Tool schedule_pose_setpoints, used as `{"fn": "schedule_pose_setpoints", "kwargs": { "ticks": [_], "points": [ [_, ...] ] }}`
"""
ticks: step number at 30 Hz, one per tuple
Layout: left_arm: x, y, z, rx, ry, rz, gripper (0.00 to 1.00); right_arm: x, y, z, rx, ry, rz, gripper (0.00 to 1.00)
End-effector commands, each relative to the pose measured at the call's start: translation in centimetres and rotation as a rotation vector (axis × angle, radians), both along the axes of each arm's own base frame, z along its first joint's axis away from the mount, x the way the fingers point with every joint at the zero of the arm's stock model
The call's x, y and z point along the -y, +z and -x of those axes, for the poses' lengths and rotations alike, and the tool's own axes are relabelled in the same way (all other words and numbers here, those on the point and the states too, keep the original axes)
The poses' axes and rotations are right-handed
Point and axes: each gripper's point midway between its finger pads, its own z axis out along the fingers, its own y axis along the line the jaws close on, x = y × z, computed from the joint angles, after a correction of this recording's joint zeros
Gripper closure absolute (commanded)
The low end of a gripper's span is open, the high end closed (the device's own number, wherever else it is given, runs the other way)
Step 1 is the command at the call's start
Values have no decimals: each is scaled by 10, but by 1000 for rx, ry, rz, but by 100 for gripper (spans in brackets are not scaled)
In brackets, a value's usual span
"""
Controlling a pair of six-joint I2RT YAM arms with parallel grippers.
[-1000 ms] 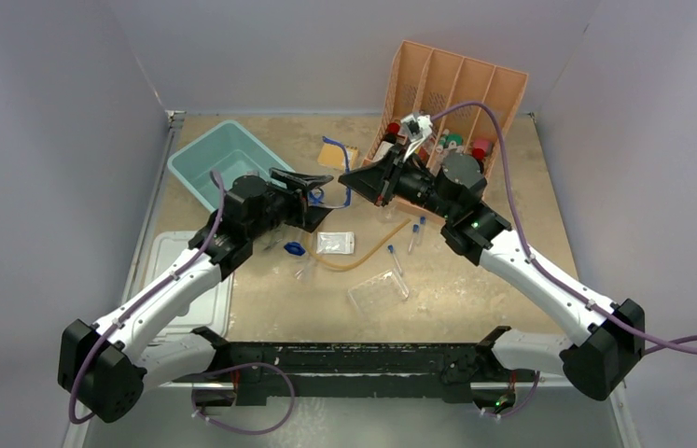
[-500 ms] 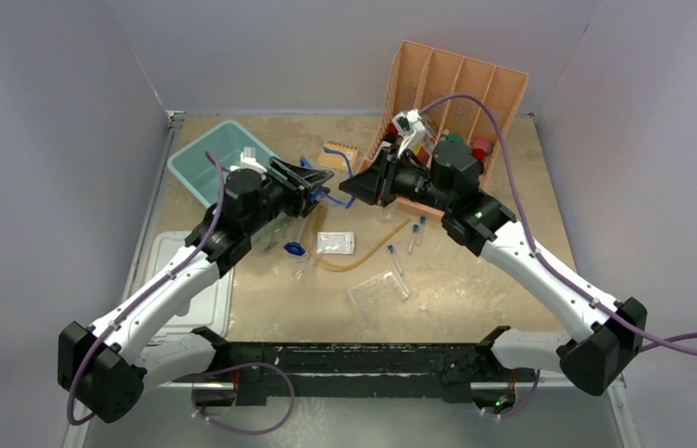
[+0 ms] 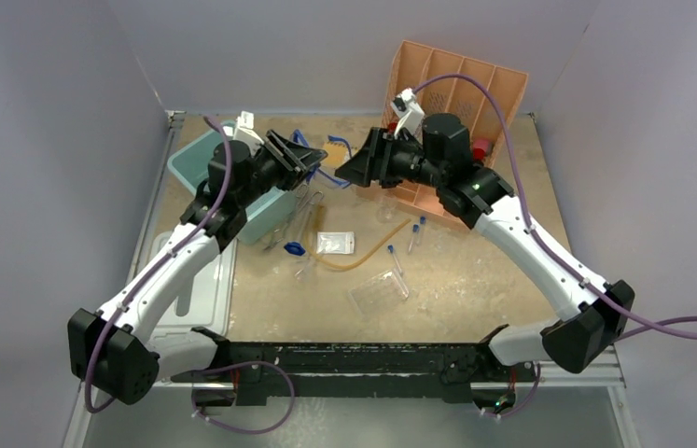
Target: Organize the chemistry lab equipment
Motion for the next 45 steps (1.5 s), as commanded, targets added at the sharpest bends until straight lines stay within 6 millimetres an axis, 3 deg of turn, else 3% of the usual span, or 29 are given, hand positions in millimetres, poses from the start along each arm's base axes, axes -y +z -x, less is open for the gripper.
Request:
{"fn": "schedule_pose_setpoints", "kwargs": {
  "ticks": [1,7,10,14,17,21,24,36,40,45],
  "points": [
    [-20,27,-11,100,-3,-17,60,21,34,-7,83,-77,-42,25],
    [-59,7,-31,59,62,-166,61,38,49,-8,170,-106,-52,19],
    [-100,-11,-47,10,149,-256,61,44,41,-11,161,-126,-20,19],
    [-177,-49,-68,-152,295,-315,61,49,23,-16,125,-149,24,20],
    [-218,-84,-78,-280,361,-392,60,55,12,-21,105,-170,62,20],
    [-255,-129,-85,-444,455,-562,60,64,3,-32,107,-203,116,20],
    [-278,-146,-92,-521,559,-641,63,70,-4,-41,109,-222,149,20],
    [-308,-190,-127,-688,841,-792,64,91,-26,-76,110,-298,246,20],
    [-301,-215,-137,-742,812,-775,62,98,-32,-85,98,-315,260,20],
    [-277,-245,-156,-763,693,-693,61,103,-38,-92,88,-326,273,20]
  ]
}}
